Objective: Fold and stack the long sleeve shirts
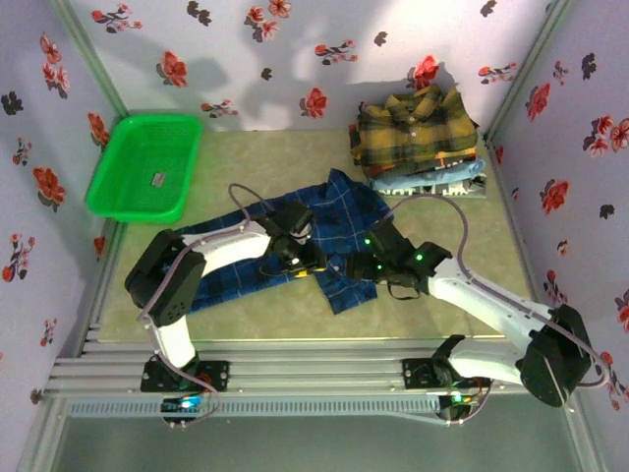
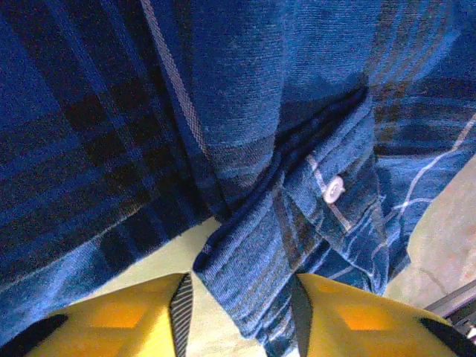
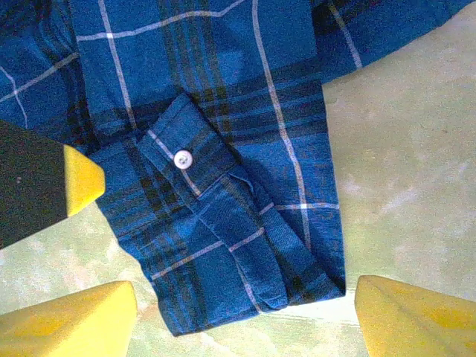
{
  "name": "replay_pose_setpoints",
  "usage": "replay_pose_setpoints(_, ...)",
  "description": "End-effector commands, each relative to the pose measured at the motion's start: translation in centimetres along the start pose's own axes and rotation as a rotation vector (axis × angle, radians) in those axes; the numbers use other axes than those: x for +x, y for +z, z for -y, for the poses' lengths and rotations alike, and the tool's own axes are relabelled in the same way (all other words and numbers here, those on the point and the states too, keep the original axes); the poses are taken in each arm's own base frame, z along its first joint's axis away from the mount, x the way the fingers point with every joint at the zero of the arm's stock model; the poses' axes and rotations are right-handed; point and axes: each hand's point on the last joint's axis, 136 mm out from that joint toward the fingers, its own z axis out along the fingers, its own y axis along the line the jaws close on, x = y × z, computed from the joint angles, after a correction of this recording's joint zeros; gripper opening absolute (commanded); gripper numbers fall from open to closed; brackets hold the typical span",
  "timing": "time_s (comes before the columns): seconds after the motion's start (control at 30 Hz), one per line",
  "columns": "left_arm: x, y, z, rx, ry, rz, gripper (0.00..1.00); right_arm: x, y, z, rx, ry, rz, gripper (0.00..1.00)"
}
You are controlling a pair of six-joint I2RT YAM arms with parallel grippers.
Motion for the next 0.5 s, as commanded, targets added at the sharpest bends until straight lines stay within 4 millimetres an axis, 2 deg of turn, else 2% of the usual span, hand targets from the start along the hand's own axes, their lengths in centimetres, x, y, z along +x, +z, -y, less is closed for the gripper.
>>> replay_pose_setpoints(0.0,-0.4,0.5,0.2,-0.006,-0.018,0.014,0.36,-0.1,-0.7,1.0,0.028,0.014,0.03,0.79)
replay_pose_setpoints(0.17,-0.8,0.0,1.1,0.016,-0.017,0.031,0.2,0.3,-0.7,1.1,0.021,0.018,0.021,0.79)
replay_pose_setpoints(0.33,-0.6,-1.2,1.4,0.025,-0.007,0.035,0.13,0.4,-0.5,1.0,0.013,0.02,0.017,0.78)
replay_pose_setpoints(0.47,-0.5,-2.5,1.8,0.036,0.003,0.054,0.04,0.2,-0.7,0.9,0.011,0.01,0.023,0.79)
